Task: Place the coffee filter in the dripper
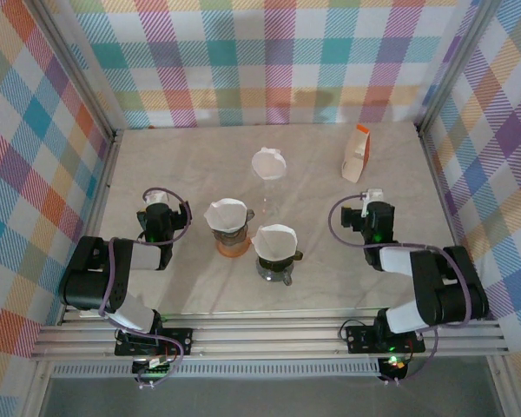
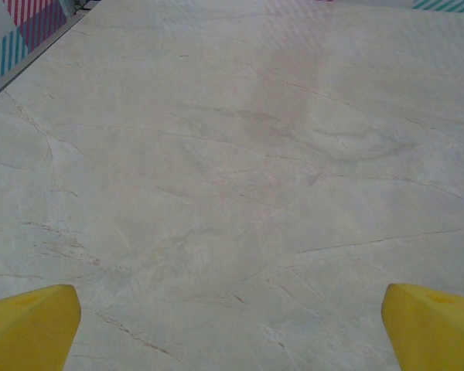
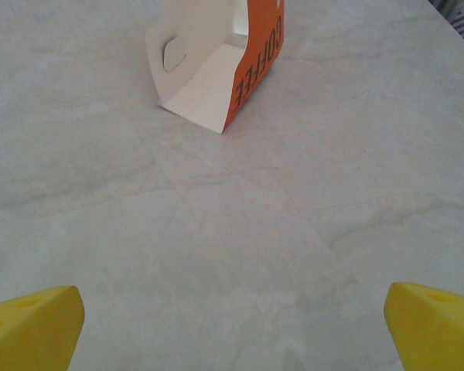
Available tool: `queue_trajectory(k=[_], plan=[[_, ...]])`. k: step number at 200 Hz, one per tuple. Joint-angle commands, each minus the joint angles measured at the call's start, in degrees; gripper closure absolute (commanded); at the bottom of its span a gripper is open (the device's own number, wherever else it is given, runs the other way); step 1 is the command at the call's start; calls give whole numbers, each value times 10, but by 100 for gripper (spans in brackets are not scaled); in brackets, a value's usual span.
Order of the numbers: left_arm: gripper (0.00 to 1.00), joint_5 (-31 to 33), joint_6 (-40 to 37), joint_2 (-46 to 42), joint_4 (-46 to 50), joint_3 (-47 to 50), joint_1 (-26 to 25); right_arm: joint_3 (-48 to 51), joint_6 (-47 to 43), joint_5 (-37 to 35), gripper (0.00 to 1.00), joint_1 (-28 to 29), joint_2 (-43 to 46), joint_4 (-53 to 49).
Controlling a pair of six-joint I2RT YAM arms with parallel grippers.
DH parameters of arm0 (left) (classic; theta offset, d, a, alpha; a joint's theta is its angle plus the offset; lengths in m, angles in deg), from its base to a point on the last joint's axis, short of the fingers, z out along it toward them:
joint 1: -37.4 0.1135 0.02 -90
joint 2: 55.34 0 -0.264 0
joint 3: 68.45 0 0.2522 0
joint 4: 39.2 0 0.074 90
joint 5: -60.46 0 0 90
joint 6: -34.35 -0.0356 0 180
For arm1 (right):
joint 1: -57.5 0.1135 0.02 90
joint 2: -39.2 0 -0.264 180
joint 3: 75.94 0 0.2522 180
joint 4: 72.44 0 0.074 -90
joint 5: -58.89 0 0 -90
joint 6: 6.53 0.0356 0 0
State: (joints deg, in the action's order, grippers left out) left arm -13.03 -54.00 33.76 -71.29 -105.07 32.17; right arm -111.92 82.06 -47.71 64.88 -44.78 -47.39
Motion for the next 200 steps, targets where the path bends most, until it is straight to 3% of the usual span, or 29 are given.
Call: queue_trajectory(k=[1,29,41,50,58,200], plan=[[0,0,-6,2,-19,-2,-3,-32,5,60,1,-22,-11,38],[0,0,-6,2,-19,-2,-4,-25,24,117,1,-54,-21,51],[0,-1,-6,2,-19,-2,-3,1,22,123,1,-59,-52,142],[0,0,-6,2,-18,-2,-3,-12,21,133,1,-58,-36,80],[0,0,-6,2,-19,-2,-3,-7,22,137,1,-60,-46,114],[0,-1,-6,2,-19,-2,-3,-6,31,118,1,-62,-39,100]])
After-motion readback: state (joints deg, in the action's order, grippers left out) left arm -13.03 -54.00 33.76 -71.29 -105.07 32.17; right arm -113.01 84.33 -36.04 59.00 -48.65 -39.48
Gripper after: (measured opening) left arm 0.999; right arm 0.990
